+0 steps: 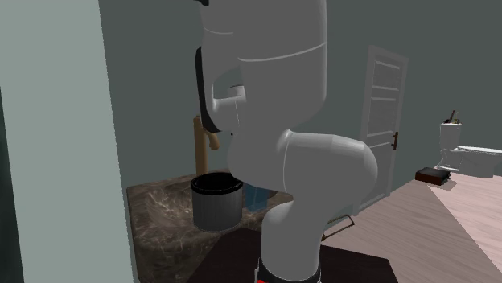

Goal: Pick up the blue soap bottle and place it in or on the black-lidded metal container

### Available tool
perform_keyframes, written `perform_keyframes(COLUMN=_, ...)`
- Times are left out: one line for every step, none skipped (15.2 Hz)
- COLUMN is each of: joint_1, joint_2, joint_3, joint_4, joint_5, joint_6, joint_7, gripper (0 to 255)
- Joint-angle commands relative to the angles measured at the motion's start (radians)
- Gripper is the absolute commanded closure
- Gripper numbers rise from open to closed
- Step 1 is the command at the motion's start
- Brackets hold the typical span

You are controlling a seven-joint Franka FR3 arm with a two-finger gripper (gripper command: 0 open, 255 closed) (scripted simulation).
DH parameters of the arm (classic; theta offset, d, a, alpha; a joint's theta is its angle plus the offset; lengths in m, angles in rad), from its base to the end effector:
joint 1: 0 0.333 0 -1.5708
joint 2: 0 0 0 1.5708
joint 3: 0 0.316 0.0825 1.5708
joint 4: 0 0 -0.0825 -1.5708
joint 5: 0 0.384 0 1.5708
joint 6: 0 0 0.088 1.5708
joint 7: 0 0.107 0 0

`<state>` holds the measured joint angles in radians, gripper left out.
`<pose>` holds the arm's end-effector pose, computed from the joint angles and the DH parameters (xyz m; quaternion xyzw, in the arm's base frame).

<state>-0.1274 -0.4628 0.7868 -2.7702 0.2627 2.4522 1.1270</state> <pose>0.3125 0.2091 0.3168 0.9332 -0.3505 0.0744 0.0290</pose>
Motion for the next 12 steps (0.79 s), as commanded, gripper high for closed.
perform_keyframes(joint_1=0.011, joint_2=-0.023, joint_3=-0.016, joint_4=0.009, joint_5=0.006, joint_6=-0.032, joint_7=-0.01, gripper=255)
perform_keyframes(joint_1=0.016, joint_2=-0.036, joint_3=-0.025, joint_4=0.015, joint_5=0.009, joint_6=-0.051, joint_7=-0.015, gripper=255)
perform_keyframes(joint_1=0.021, joint_2=-0.049, joint_3=-0.034, joint_4=0.021, joint_5=0.011, joint_6=-0.069, joint_7=-0.02, gripper=255)
perform_keyframes(joint_1=0.026, joint_2=-0.062, joint_3=-0.042, joint_4=0.027, joint_5=0.013, joint_6=-0.088, joint_7=-0.024, gripper=255)
perform_keyframes(joint_1=0.03, joint_2=-0.074, joint_3=-0.05, joint_4=0.033, joint_5=0.014, joint_6=-0.106, joint_7=-0.028, gripper=255)
perform_keyframes(joint_1=0.034, joint_2=-0.085, joint_3=-0.058, joint_4=0.039, joint_5=0.015, joint_6=-0.124, joint_7=-0.032, gripper=255)
perform_keyframes(joint_1=0.038, joint_2=-0.096, joint_3=-0.066, joint_4=0.046, joint_5=0.015, joint_6=-0.141, joint_7=-0.036, gripper=255)
perform_keyframes(joint_1=0.041, joint_2=-0.107, joint_3=-0.074, joint_4=0.053, joint_5=0.016, joint_6=-0.159, joint_7=-0.039, gripper=255)
perform_keyframes(joint_1=0.044, joint_2=-0.117, joint_3=-0.081, joint_4=0.06, joint_5=0.016, joint_6=-0.176, joint_7=-0.043, gripper=255)
perform_keyframes(joint_1=0.046, joint_2=-0.127, joint_3=-0.088, joint_4=0.068, joint_5=0.015, joint_6=-0.193, joint_7=-0.046, gripper=255)
perform_keyframes(joint_1=0.048, joint_2=-0.137, joint_3=-0.095, joint_4=0.075, joint_5=0.014, joint_6=-0.21, joint_7=-0.049, gripper=255)
perform_keyframes(joint_1=0.05, joint_2=-0.146, joint_3=-0.102, joint_4=0.083, joint_5=0.014, joint_6=-0.227, joint_7=-0.051, gripper=255)
